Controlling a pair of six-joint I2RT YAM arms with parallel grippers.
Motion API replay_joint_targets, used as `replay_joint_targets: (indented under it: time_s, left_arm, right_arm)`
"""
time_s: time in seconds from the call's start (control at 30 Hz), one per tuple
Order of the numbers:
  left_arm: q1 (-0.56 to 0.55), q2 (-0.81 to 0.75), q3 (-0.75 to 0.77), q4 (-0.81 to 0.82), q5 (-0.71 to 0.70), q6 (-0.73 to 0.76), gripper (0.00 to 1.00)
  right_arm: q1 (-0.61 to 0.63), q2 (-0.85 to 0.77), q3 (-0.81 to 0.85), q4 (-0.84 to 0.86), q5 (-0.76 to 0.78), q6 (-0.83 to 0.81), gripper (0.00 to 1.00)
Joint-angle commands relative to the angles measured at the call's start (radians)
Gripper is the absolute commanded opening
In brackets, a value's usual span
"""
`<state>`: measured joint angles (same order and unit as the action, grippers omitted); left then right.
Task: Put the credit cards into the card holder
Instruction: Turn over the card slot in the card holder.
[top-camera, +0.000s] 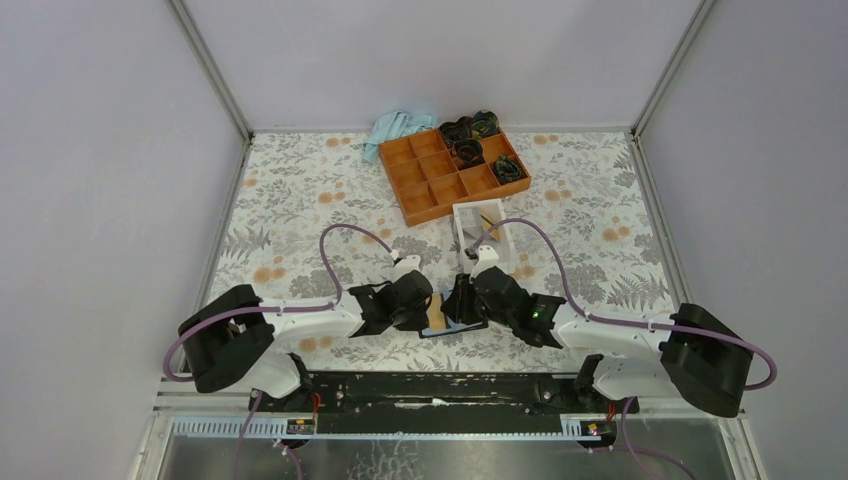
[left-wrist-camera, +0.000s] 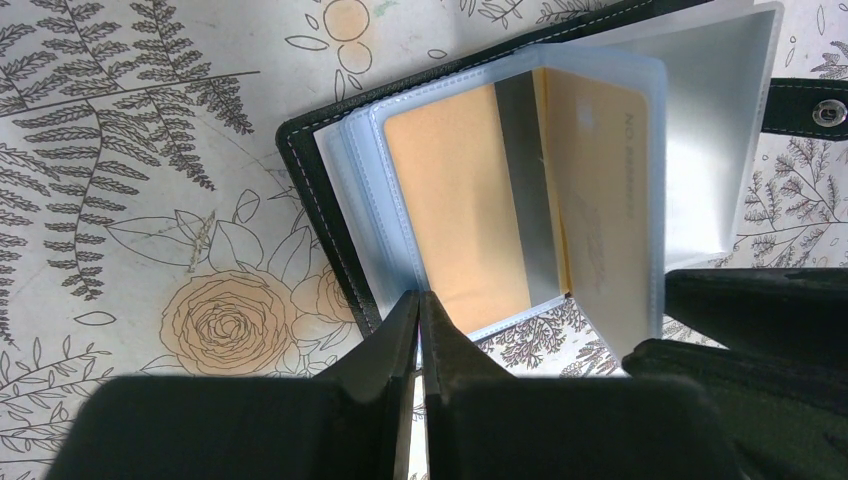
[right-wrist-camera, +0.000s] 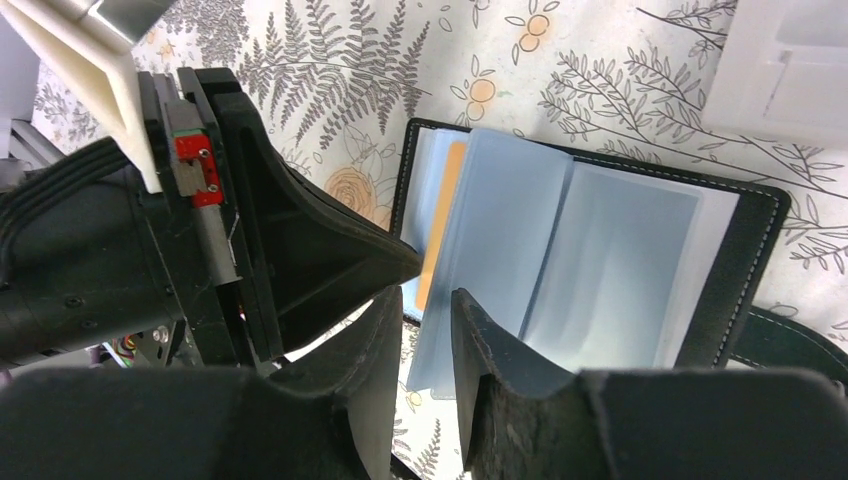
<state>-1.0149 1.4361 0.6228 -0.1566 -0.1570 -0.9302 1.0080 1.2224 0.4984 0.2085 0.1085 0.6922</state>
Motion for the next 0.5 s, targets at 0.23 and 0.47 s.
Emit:
replay_joint_targets:
  time_s: [0.23, 0.47]
  left_arm:
    - [-0.010, 0.013, -0.002, -0.003, -0.007, -0.004, 0.09]
    - [-0.010, -0.037, -0.005, -0.049, -0.031, -0.005, 0.09]
  right_arm:
    - [0.017, 0.052, 0.049, 0.118, -0.038, 0.016, 0.33]
    - [0.017, 0.104, 0.028, 0.192, -0.058, 0.026, 0.33]
